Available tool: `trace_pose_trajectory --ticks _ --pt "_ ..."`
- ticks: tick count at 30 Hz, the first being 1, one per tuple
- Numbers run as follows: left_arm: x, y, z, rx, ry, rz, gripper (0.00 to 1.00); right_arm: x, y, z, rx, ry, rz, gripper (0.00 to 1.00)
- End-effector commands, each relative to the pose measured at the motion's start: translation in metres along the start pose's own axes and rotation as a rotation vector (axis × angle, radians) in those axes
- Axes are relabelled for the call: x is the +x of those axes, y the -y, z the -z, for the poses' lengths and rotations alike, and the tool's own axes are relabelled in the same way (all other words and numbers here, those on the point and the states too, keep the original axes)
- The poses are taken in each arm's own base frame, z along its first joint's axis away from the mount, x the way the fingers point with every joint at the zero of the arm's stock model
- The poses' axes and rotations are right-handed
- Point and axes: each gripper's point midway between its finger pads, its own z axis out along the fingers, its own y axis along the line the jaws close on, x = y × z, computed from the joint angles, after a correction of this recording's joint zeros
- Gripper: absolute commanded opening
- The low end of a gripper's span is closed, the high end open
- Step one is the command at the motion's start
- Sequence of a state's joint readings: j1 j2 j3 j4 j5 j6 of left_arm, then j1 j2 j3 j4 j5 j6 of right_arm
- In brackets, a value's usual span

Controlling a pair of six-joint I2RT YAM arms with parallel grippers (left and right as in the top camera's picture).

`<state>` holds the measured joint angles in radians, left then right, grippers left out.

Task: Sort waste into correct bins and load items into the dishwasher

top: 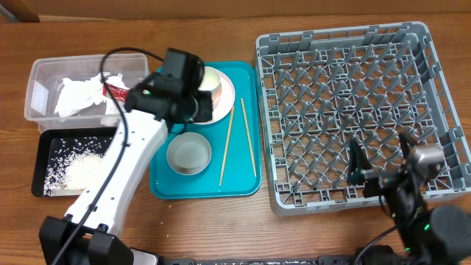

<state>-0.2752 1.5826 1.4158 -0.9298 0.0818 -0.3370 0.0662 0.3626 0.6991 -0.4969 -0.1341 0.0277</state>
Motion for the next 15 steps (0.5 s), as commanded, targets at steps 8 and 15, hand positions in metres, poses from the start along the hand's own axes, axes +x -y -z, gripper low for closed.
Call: trace_pose_trajectory --ticks 8,15 --pt "-0.020 -0.093 0.043 -0.064 0.021 0.293 0.15 -0.040 -0.094 -0.056 -0.479 -0.367 -0.477 0.99" --pt "-0.002 -0.171 0.063 -0.103 -0.007 0.518 0.08 0.050 -0.158 -0.104 -0.477 -0.667 -0.407 0.99"
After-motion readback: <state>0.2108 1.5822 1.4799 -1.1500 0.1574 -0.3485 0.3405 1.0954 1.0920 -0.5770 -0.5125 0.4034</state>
